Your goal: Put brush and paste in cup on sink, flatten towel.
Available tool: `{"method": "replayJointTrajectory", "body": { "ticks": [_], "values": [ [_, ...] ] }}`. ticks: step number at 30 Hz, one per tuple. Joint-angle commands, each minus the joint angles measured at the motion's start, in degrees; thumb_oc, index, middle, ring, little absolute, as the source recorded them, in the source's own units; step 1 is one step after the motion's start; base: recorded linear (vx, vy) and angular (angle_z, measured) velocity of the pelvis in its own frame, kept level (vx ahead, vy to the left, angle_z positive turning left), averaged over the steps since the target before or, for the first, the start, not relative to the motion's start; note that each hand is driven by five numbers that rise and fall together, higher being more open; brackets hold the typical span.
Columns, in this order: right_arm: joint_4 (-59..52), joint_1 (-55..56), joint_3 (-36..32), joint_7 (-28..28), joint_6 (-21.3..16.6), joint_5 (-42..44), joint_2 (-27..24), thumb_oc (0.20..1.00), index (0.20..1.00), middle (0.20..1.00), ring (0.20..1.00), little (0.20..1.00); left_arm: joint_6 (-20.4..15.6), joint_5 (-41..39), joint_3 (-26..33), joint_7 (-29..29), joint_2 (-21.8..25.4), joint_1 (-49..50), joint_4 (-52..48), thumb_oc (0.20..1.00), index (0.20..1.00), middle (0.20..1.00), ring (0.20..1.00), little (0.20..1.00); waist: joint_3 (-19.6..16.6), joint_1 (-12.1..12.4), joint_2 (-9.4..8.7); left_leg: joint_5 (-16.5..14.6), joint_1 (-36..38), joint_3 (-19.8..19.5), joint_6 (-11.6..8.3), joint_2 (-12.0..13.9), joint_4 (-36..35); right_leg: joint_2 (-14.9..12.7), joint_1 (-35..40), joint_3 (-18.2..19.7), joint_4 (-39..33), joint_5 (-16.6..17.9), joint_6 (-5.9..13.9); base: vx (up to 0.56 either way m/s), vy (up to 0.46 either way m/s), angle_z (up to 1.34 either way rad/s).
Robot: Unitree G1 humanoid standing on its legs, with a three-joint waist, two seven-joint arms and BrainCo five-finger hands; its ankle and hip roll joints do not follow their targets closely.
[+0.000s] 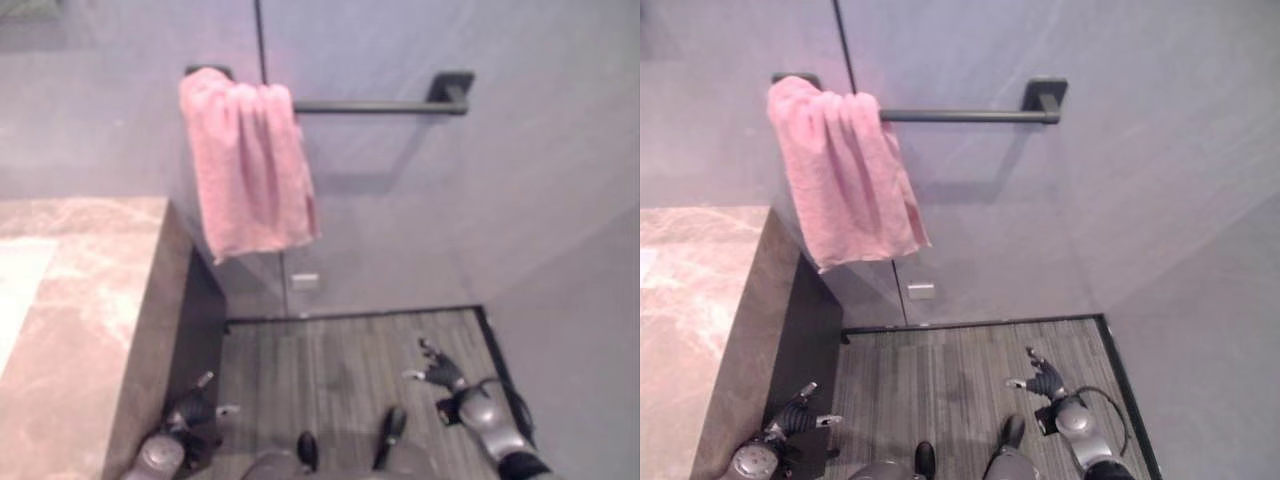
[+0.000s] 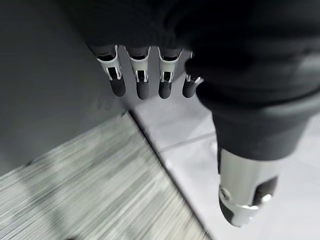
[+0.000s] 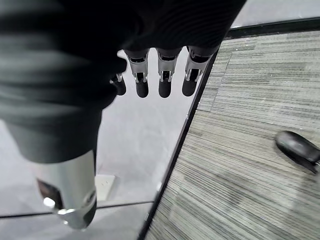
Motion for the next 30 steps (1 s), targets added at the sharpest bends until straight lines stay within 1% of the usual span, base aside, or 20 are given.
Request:
{"method": "replayJointTrajectory", "body": {
  "ticks": [1,2,3,6,7,8,10,11,12,13,14,15,16,18,20,23,25,27,28,30],
  "values": [
    [-2.5,-1.4,-0.7,-1.1,-1.4,-0.3,-2.0,1.0,1.0,1.0,1.0,1.0,-1.5,0.8,1.7,1.3,3.0,-0.4,-0.2,1.0,1.0,1.0,1.0,1.0,0.8,-0.3,-1.48,-3.4,0.3,-3.1,-2.76,5.2,3.9,5.2,5.1,-1.2,-2.8,3.3,-1.78,0.19,-0.281,0.43],
    [-3.0,-1.1,-0.4,-1.1,-1.3,-0.3,-2.5,1.0,1.0,1.0,1.0,1.0,-1.1,0.4,1.4,1.2,2.8,-0.3,-0.2,1.0,1.0,1.0,1.0,1.0,-0.1,-0.7,-1.94,-1.3,1.0,-3.8,-4.47,7.4,1.8,7.1,5.7,-2.4,-3.2,1.7,-2.64,0.27,-0.408,0.34],
    [-2.5,-1.3,-0.2,-1.4,-1.5,-0.3,-2.7,1.0,1.0,1.0,1.0,1.0,-1.0,0.6,0.7,1.2,2.5,-1.0,0.4,1.0,1.0,1.0,1.0,1.0,-0.5,-1.1,-1.97,-0.5,1.0,-4.2,-5.23,8.4,1.4,7.9,5.9,-2.9,-3.3,0.5,-3.27,0.32,-0.485,0.35],
    [-2.3,-1.4,-0.5,-2.3,-1.7,1.0,-3.0,1.0,1.0,1.0,1.0,1.0,-0.8,0.6,-0.6,1.4,1.9,-2.5,0.9,1.0,1.0,1.0,1.0,1.0,-0.8,-2.2,-1.86,1.2,0.6,-4.4,-6.87,10.7,2.7,9.5,6.8,-4.5,-3.0,-2.2,-5.11,0.21,-0.306,0.47],
    [-2.0,-1.5,-0.6,-2.7,-1.7,1.2,-3.0,1.0,1.0,1.0,1.0,1.0,-0.7,0.6,-0.7,1.5,1.7,-2.9,1.0,1.0,1.0,1.0,1.0,1.0,-0.7,-2.2,-1.84,2.6,0.1,-4.5,-7.45,11.1,3.8,10.0,7.3,-4.8,-3.1,-2.6,-5.62,0.18,-0.253,0.45],
    [-1.8,-1.8,-0.7,-2.9,-1.7,1.3,-3.1,1.0,1.0,1.0,1.0,1.0,-0.7,0.6,-0.7,1.6,1.6,-3.0,1.1,1.0,1.0,1.0,1.0,1.0,-0.5,-2.1,-1.95,3.6,-0.5,-4.7,-7.8,11.3,5.9,10.4,7.8,-4.8,-3.4,-2.7,-6.07,0.16,-0.214,0.22],
    [-1.1,-2.8,-0.6,-3.0,-1.7,1.8,-3.6,1.0,1.0,1.0,1.0,1.0,-0.8,0.0,-0.9,2.0,1.1,-3.2,1.0,1.0,1.0,1.0,1.0,1.0,0.0,-1.7,-1.84,3.3,-2.2,-5.7,-7.72,10.4,10.3,10.8,8.8,-4.4,-4.6,-2.6,-6.42,0.12,-0.114,0.08],
    [-0.7,-2.8,-0.6,-2.9,-1.5,1.8,-3.6,1.0,1.0,1.0,1.0,1.0,-0.7,-0.2,-0.9,2.2,0.6,-3.4,1.7,1.0,1.0,1.0,1.0,1.0,-0.1,-1.7,-1.72,3.3,-2.5,-5.5,-7.74,10.1,11.0,10.8,9.1,-4.5,-4.9,-2.9,-6.53,0.11,-0.034,-0.09],
    [-0.4,-2.8,-0.6,-3.0,-1.3,1.7,-3.7,1.0,1.0,1.0,1.0,1.0,-0.5,-0.6,-0.9,2.3,0.3,-3.4,1.5,1.0,1.0,1.0,1.0,1.0,-0.1,-1.7,-1.72,3.6,-2.6,-5.3,-7.63,9.8,9.6,10.6,9.4,-4.7,-5.4,-2.9,-6.57,0.11,0.044,-0.12],
    [-0.2,-2.9,-0.8,-3.2,-1.1,1.9,-4.0,1.0,1.0,1.0,1.0,1.0,-0.6,-0.7,-0.9,2.5,0.1,-3.3,1.6,1.0,1.0,1.0,1.0,1.0,-0.6,-1.8,-1.58,2.7,-3.7,-5.5,-6.97,8.5,2.5,10.0,9.3,-5.3,-6.2,-2.8,-6.08,0.07,0.057,0.01],
    [-0.2,-2.9,-0.7,-3.2,-1.1,1.9,-4.0,1.0,1.0,1.0,1.0,1.0,-0.6,-0.7,-0.9,2.5,0.0,-3.3,1.6,1.0,1.0,1.0,1.0,1.0,-0.7,-1.9,-1.63,3.0,-3.4,-5.5,-6.95,8.4,1.9,9.9,9.2,-5.4,-6.2,-2.8,-6.05,0.06,0.104,0.11],
    [0.3,-2.8,-0.8,-3.2,-1.1,1.9,-3.9,1.0,1.0,1.0,1.0,1.0,-0.6,-0.5,-1.3,2.6,-0.1,-3.3,1.4,1.0,1.0,1.0,1.0,1.0,-1.0,-1.8,-1.51,2.9,-4.6,-6.0,-6.66,7.6,-0.2,9.6,9.3,-5.5,-6.3,-2.7,-5.9,0.03,0.113,0.27],
    [0.6,-2.8,-0.7,-3.4,-1.1,1.5,-4.0,1.0,1.0,1.0,1.0,1.0,-0.7,0.0,-1.9,2.7,-0.1,-3.7,2.1,1.0,1.0,1.0,1.0,1.0,-1.0,-1.9,-1.17,4.3,-6.5,-6.4,-6.52,6.8,-1.8,9.3,9.1,-5.6,-5.9,-2.7,-5.78,0.04,0.177,0.29],
    [1.2,-2.8,-0.5,-3.4,-1.0,0.9,-4.0,1.0,1.0,1.0,1.0,1.0,-0.7,0.5,-2.8,2.6,0.2,-4.1,2.0,1.0,1.0,1.0,1.0,1.0,-0.8,-1.8,-0.64,4.8,-8.1,-6.8,-6.45,5.5,-1.1,8.8,9.1,-5.0,-4.7,-2.9,-5.75,0.07,0.236,0.14],
    [0.9,-2.8,-0.6,-2.9,-0.7,0.5,-3.5,1.0,1.0,1.0,1.0,1.0,-0.8,0.4,-2.7,2.3,0.4,-3.5,0.4,1.0,1.0,1.0,1.0,1.0,-1.0,-1.4,-0.12,3.6,-7.7,-6.3,-5.87,4.7,0.0,7.8,9.1,-4.3,-3.2,-3.3,-5.28,0.12,0.306,-0.16],
    [1.0,-2.7,-0.7,-2.2,-0.3,-0.1,-2.8,1.0,1.0,1.0,1.0,1.0,-1.1,0.5,-2.2,1.7,0.8,-2.5,-0.6,1.0,1.0,1.0,1.0,1.0,-1.5,-1.1,0.19,1.8,-6.0,-5.6,-4.21,3.4,0.2,6.0,9.7,-3.0,-1.6,-2.7,-4.2,0.14,0.321,-0.34],
    [0.5,-2.7,-1.4,-2.2,-0.3,0.3,-2.2,1.0,1.0,1.0,1.0,1.0,-1.1,0.7,-1.8,1.3,1.9,-1.2,-3.0,1.0,1.0,1.0,1.0,1.0,-1.4,-0.8,0.48,0.8,-5.0,-5.2,-2.8,2.4,0.3,4.9,9.1,-1.8,1.1,-2.2,-3.51,0.11,0.333,-0.26],
    [0.3,-2.6,-1.3,-1.9,-0.4,0.4,-1.8,1.0,1.0,1.0,1.0,1.0,-1.1,0.8,-1.5,1.1,2.2,-0.9,-3.5,1.0,1.0,1.0,1.0,1.0,-1.3,-0.7,0.52,0.5,-4.5,-5.0,-2.32,2.2,0.3,4.6,8.5,-1.2,2.9,-2.1,-3.54,0.06,0.245,-0.31],
    [-0.5,-2.5,-1.0,-1.5,-0.6,0.3,-1.2,1.0,1.0,1.0,1.0,1.0,-1.3,0.9,-0.8,0.7,3.4,0.3,-5.4,1.0,1.0,1.0,1.0,1.0,-0.6,-0.5,0.88,-0.3,-3.5,-5.0,-0.72,1.2,0.5,3.3,5.7,0.1,9.9,-1.3,-3.32,0.05,0.29,-0.24],
    [-0.7,-2.4,-0.7,-1.3,-0.8,0.2,-0.6,1.0,1.0,1.0,1.0,1.0,-1.3,1.1,-0.7,0.4,3.9,0.7,-6.0,1.0,1.0,1.0,1.0,1.0,0.5,-0.8,1.17,-0.4,-2.4,-4.9,0.19,0.8,0.6,2.5,3.7,0.3,15.9,1.0,-3.25,0.04,0.267,-0.25]
  ]
}}
